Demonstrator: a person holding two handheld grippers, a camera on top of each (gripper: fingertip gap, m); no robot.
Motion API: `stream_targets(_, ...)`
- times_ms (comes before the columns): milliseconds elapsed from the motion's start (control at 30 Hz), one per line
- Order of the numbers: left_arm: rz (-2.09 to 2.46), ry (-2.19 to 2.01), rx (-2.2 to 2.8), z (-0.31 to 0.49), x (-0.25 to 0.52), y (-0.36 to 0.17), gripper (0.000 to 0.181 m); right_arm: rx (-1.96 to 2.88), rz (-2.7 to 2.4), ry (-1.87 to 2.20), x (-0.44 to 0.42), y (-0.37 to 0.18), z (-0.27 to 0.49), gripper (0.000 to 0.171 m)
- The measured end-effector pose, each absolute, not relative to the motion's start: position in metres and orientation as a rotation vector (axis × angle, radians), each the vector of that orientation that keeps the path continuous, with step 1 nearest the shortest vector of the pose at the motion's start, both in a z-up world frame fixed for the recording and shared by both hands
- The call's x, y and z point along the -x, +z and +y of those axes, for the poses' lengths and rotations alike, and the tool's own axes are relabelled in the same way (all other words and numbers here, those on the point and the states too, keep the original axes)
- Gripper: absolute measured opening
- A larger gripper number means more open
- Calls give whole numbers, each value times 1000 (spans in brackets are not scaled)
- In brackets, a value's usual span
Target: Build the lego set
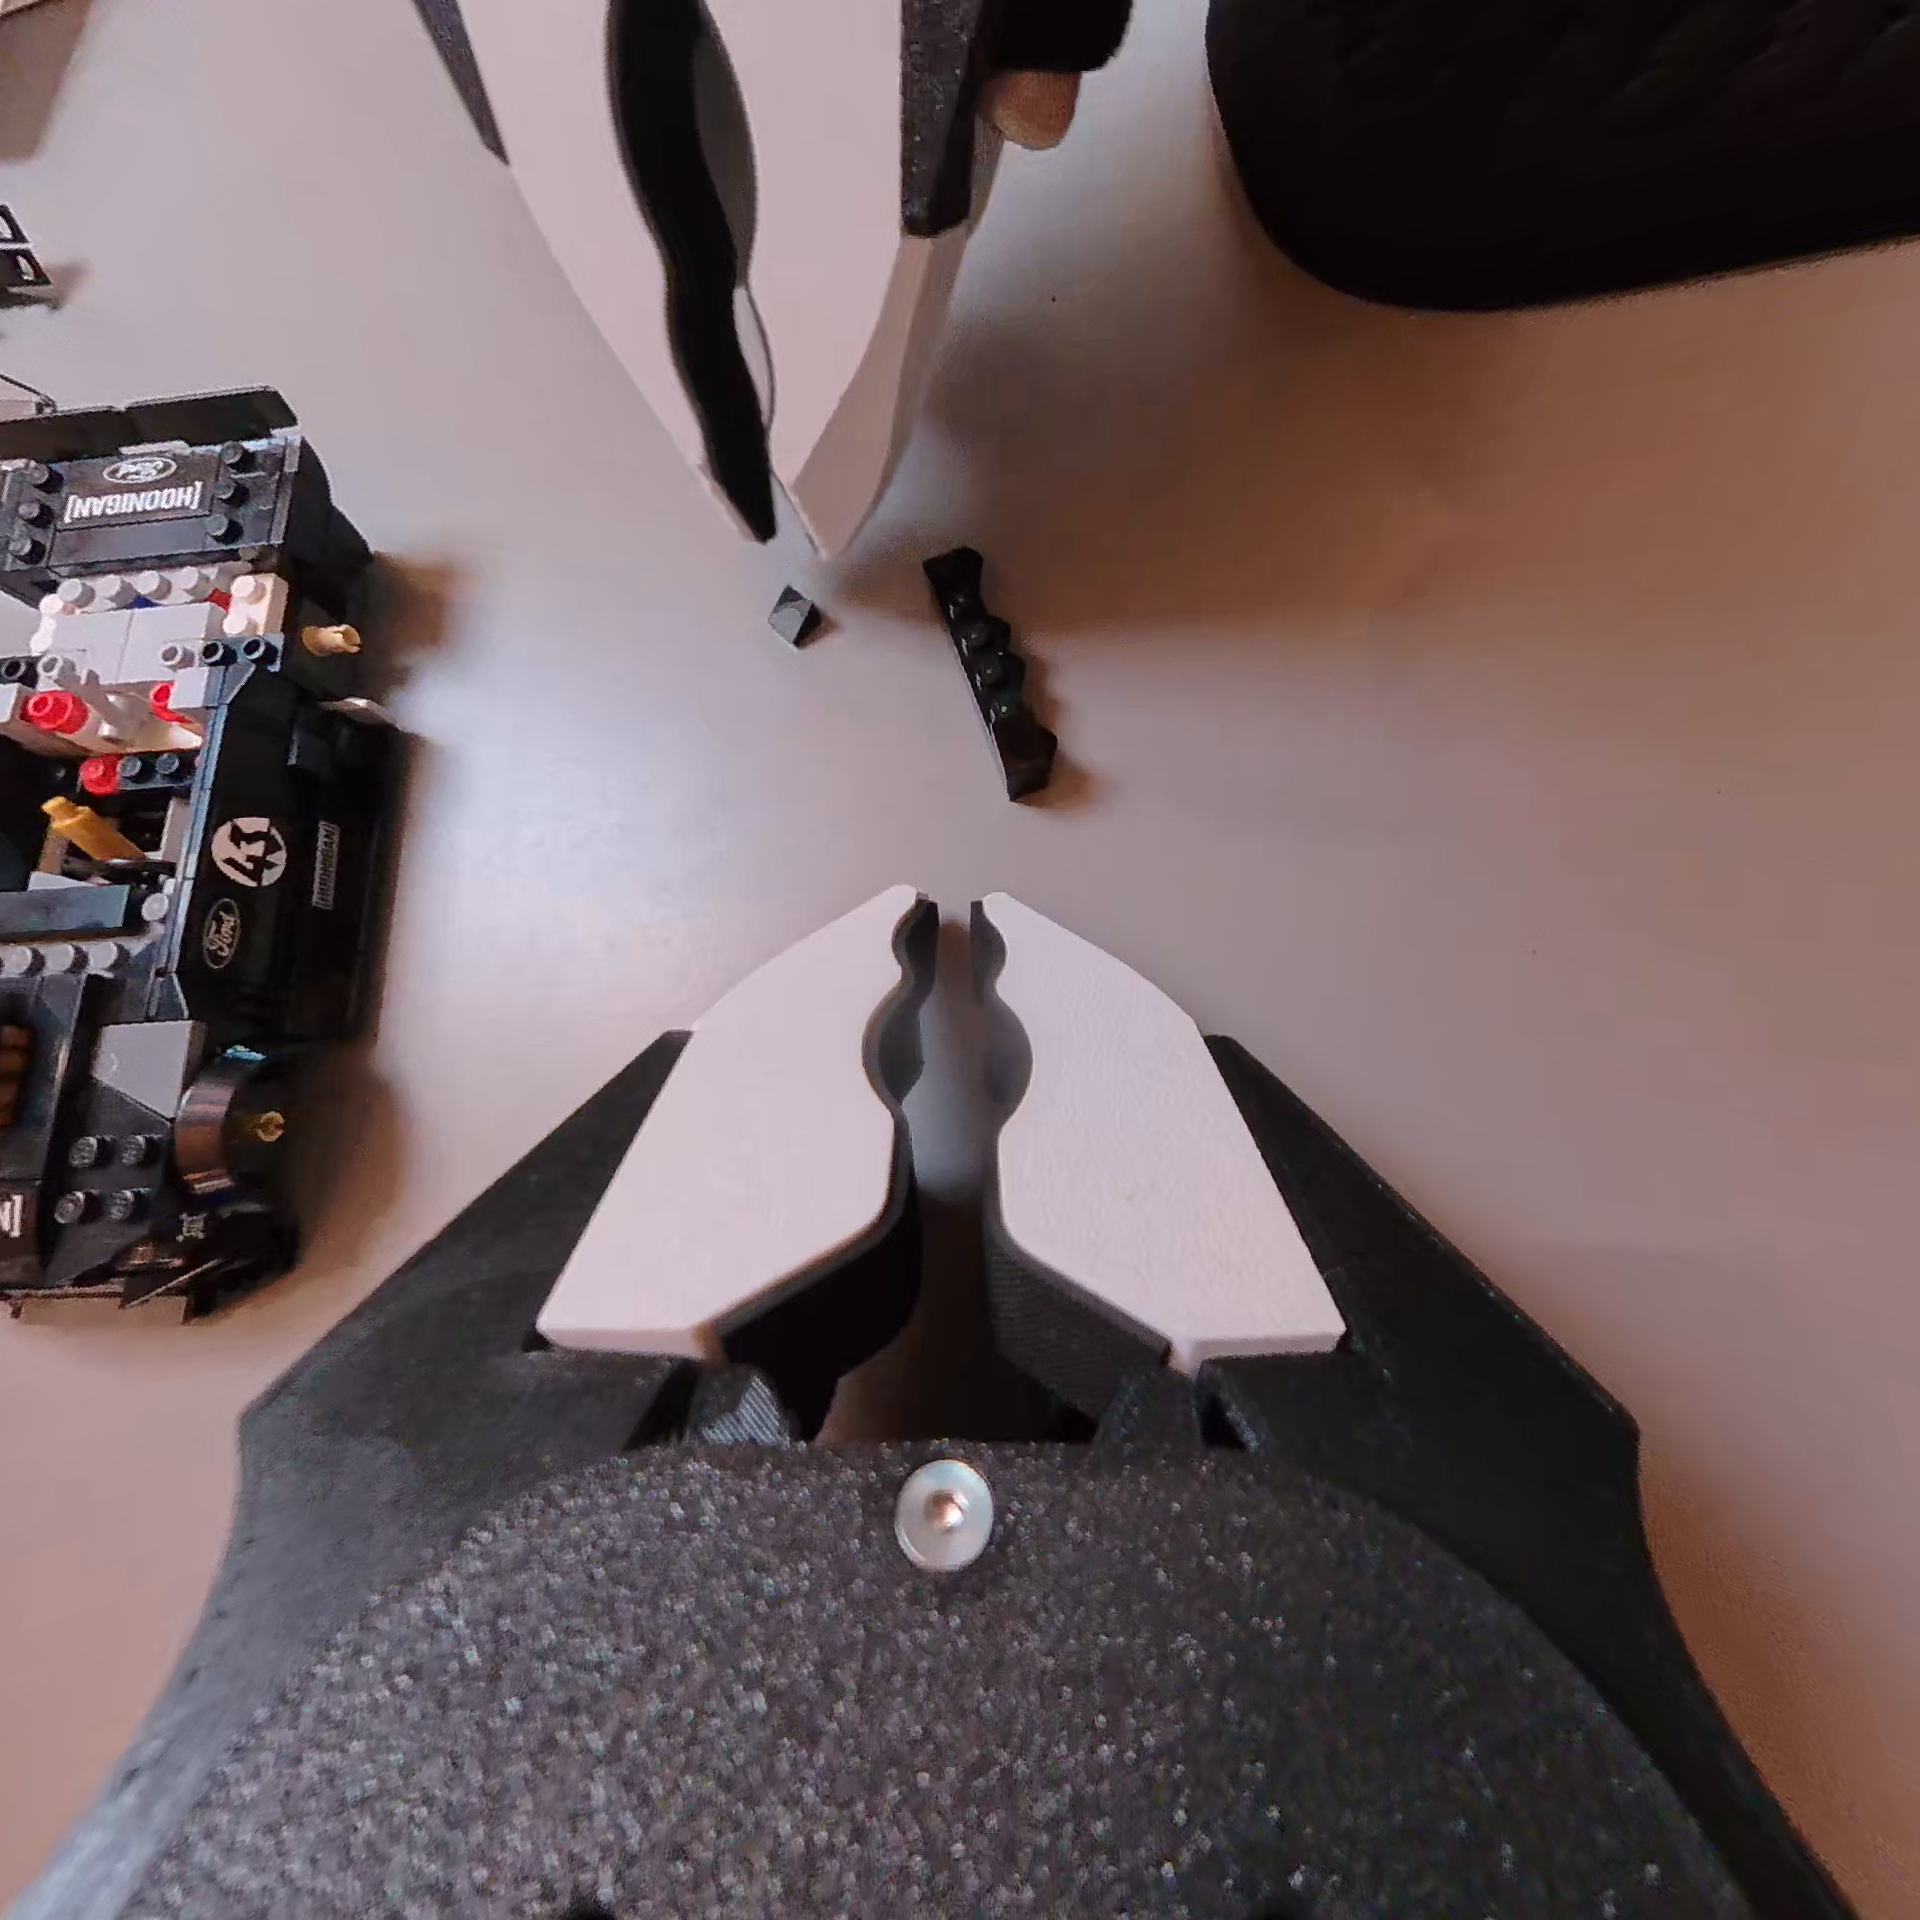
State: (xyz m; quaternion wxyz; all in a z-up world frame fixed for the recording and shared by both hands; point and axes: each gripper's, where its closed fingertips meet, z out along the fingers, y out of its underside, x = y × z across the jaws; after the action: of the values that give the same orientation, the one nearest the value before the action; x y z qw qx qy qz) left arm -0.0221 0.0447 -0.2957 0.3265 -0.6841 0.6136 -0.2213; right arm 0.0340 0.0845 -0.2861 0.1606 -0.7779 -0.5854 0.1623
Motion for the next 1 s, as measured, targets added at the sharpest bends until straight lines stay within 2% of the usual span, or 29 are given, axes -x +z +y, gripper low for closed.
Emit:
stream_targets(333,1609,-569,1787,44,22,-296,6,2305,-1602,506,-34,-298,86,8)
stream_targets(533,1607,-574,1787,44,22,-296,5,2236,-1580,689,-23,-284,74,7)
stream_targets(733,1605,-574,1785,45,22,-296,5,2148,-1718,526,-34,-294,87,5)
stream_targets(1000,1605,-576,1780,45,22,-296,4,2075,-1716,695,-15,-284,73,3)
